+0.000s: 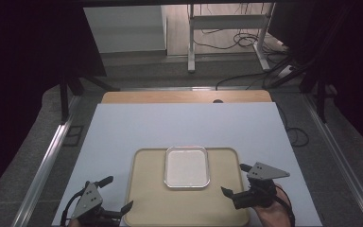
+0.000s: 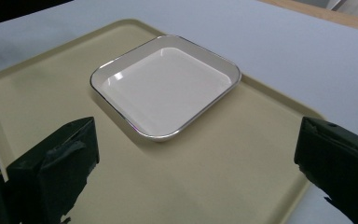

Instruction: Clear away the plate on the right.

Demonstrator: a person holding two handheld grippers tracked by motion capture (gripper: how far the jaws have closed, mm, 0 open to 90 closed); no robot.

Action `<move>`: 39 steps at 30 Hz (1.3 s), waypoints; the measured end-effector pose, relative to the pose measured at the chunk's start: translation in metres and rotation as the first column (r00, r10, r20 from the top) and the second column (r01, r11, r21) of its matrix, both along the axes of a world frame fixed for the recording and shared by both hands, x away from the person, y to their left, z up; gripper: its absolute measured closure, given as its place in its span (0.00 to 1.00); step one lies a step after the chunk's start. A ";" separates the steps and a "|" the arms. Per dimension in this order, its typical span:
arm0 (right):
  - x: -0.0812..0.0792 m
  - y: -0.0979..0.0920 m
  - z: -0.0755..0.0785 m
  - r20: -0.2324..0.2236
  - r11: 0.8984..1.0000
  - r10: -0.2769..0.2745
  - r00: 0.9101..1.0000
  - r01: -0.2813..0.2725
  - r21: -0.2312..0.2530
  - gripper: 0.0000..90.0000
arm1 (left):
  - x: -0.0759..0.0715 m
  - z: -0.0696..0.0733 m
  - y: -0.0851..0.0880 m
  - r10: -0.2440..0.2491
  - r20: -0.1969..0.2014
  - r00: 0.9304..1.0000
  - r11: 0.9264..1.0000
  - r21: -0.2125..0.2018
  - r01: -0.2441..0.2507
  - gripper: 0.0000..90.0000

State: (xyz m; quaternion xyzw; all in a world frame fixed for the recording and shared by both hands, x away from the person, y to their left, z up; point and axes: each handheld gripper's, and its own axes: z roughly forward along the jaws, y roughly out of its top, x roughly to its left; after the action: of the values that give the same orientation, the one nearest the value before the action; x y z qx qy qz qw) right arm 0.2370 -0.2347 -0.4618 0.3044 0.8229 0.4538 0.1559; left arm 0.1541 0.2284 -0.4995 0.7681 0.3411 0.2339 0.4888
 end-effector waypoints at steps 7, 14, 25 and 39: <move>-0.008 -0.012 0.001 0.024 0.999 -0.032 0.999 0.033 -0.006 0.00 | 0.000 0.000 0.000 -0.002 0.001 1.000 1.000 0.000 0.002 0.00; -0.016 -0.022 0.002 0.030 0.998 -0.061 0.998 0.061 -0.005 0.00 | 0.000 0.000 0.000 -0.002 0.001 1.000 1.000 0.001 0.002 0.00; -0.030 -0.040 -0.003 0.044 0.993 -0.118 0.992 0.119 -0.021 0.00 | 0.000 0.000 -0.001 -0.002 0.002 1.000 1.000 0.003 0.002 0.00; -0.044 -0.058 -0.016 -0.011 0.985 -0.171 0.985 0.171 -0.010 0.00 | 0.000 0.000 -0.002 -0.005 0.003 1.000 1.000 0.008 0.005 0.01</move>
State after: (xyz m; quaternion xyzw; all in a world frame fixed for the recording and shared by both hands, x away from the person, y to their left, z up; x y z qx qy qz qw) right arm 0.1930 -0.2923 -0.4778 0.3757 0.7968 0.4331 0.1909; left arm 0.1536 0.2268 -0.4997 0.7706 0.3376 0.2350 0.4867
